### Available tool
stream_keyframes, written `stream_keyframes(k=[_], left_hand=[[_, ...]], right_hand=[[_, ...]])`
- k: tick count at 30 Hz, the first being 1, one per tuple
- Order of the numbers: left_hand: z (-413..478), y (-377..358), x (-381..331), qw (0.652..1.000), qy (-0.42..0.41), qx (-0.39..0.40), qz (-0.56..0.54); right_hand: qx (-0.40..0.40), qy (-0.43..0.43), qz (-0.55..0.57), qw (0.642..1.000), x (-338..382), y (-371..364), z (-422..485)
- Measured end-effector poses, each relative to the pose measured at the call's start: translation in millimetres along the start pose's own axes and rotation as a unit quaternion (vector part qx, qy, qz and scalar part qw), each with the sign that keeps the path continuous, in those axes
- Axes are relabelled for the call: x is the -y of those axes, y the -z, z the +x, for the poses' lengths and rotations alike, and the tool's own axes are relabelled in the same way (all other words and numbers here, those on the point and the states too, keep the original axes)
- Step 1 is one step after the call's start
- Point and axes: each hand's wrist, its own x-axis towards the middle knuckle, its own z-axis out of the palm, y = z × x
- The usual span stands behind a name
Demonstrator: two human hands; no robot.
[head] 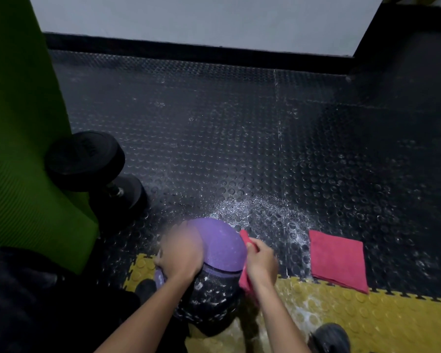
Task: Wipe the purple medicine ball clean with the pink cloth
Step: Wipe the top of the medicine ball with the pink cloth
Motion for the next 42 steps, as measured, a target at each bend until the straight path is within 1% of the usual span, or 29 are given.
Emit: stream_keyframes(k=[1, 2, 4, 5, 6, 7, 9, 10, 12, 13, 15, 18, 19, 20, 21, 22, 24, 25, 26, 28, 30, 31, 32, 34, 36, 38, 39, 40, 42], left_hand=[[1, 0, 0, 1.0, -0.002, 0.001, 0.001], [4, 0, 0, 1.0, -0.003, 0.0, -0.002], [9, 1, 4, 1.0, 0.001, -0.003, -0.009], [11, 1, 6, 1.0, 0.003, -0.005, -0.014], [12, 2, 8, 1.0, 0.003, -0.005, -0.018], [12, 3, 8, 1.0, 0.004, -0.004, -0.022], [9, 3, 6, 1.0, 0.005, -0.002, -0.022], [7, 3, 5, 1.0, 0.004, 0.001, -0.02], [6, 4, 1, 1.0, 0.0, 0.007, -0.014], [6, 4, -1, 1.0, -0.002, 0.007, -0.009], [10, 6, -3, 1.0, 0.0, 0.007, -0.006], [14, 9, -1, 1.0, 0.01, 0.008, -0.019], [15, 9, 1, 1.0, 0.014, 0.007, -0.022], [15, 10, 1, 1.0, 0.018, 0.006, -0.023], [14, 9, 1, 1.0, 0.018, 0.006, -0.021], [13, 8, 0, 1.0, 0.014, 0.006, -0.017], [11, 5, -5, 1.0, 0.013, 0.011, -0.009], [9, 3, -8, 1.0, 0.014, 0.013, -0.006], [9, 2, -11, 1.0, 0.015, 0.012, -0.001], [10, 0, -14, 1.0, 0.02, 0.009, 0.004], [13, 1, -12, 1.0, 0.02, 0.009, 0.002], [15, 1, -10, 1.0, 0.016, 0.009, 0.0], [17, 0, -7, 1.0, 0.01, 0.01, -0.002], [19, 0, -2, 1.0, 0.006, 0.01, -0.005], [18, -1, -1, 1.0, 0.01, 0.01, -0.01], [14, -2, -1, 1.0, 0.004, 0.004, -0.006], [13, -2, -2, 1.0, 0.0, 0.001, -0.003], [13, -2, -2, 1.0, -0.002, 0.0, -0.002], [17, 1, -1, 1.0, -0.002, 0.001, -0.004]], right_hand=[[-0.026, 0.044, -0.021, 0.998, 3, -3, -11], [-0.057, 0.12, -0.043, 0.99, 6, -8, -23], [-0.097, 0.284, -0.066, 0.952, 3, -20, -48], [-0.109, 0.323, -0.076, 0.937, -2, -25, -54], [-0.103, 0.324, -0.067, 0.938, -5, -24, -52], [-0.092, 0.286, -0.043, 0.953, -8, -21, -46], [-0.055, 0.148, 0.02, 0.987, -21, -15, -25], [-0.038, 0.075, 0.039, 0.996, -27, -10, -14], [-0.028, -0.004, 0.032, 0.999, -34, -6, -5], [-0.036, -0.01, 0.027, 0.999, -34, -6, -8], [-0.064, 0.037, 0.022, 0.997, -26, -11, -22], [-0.1, 0.204, 0.012, 0.974, -21, -21, -54], [-0.105, 0.242, 0.004, 0.965, -23, -23, -57], [-0.109, 0.258, 0.006, 0.96, -27, -23, -53], [-0.106, 0.241, 0.013, 0.965, -30, -19, -44], [-0.091, 0.196, 0.034, 0.976, -32, -16, -33], [-0.049, 0.066, 0.062, 0.995, -32, -7, -12], [-0.045, 0.031, 0.052, 0.997, -28, -3, -7], [-0.049, 0.022, 0.039, 0.998, -22, -1, -7], [-0.058, 0.081, 0.014, 0.995, -7, -4, -21], [-0.071, 0.203, -0.029, 0.976, -1, -13, -42], [-0.077, 0.243, -0.043, 0.966, -1, -16, -46], [-0.075, 0.253, -0.049, 0.963, 0, -16, -45], [-0.049, 0.193, -0.034, 0.979, -4, -13, -26], [-0.001, 0.074, 0.023, 0.997, -10, -8, 1], [0.021, -0.017, 0.05, 0.998, -13, -5, 14], [0.02, -0.031, 0.032, 0.999, -10, -5, 13], [0.009, -0.02, 0.001, 1.0, -4, -6, 8], [-0.021, 0.064, -0.056, 0.996, 8, -11, -7]])
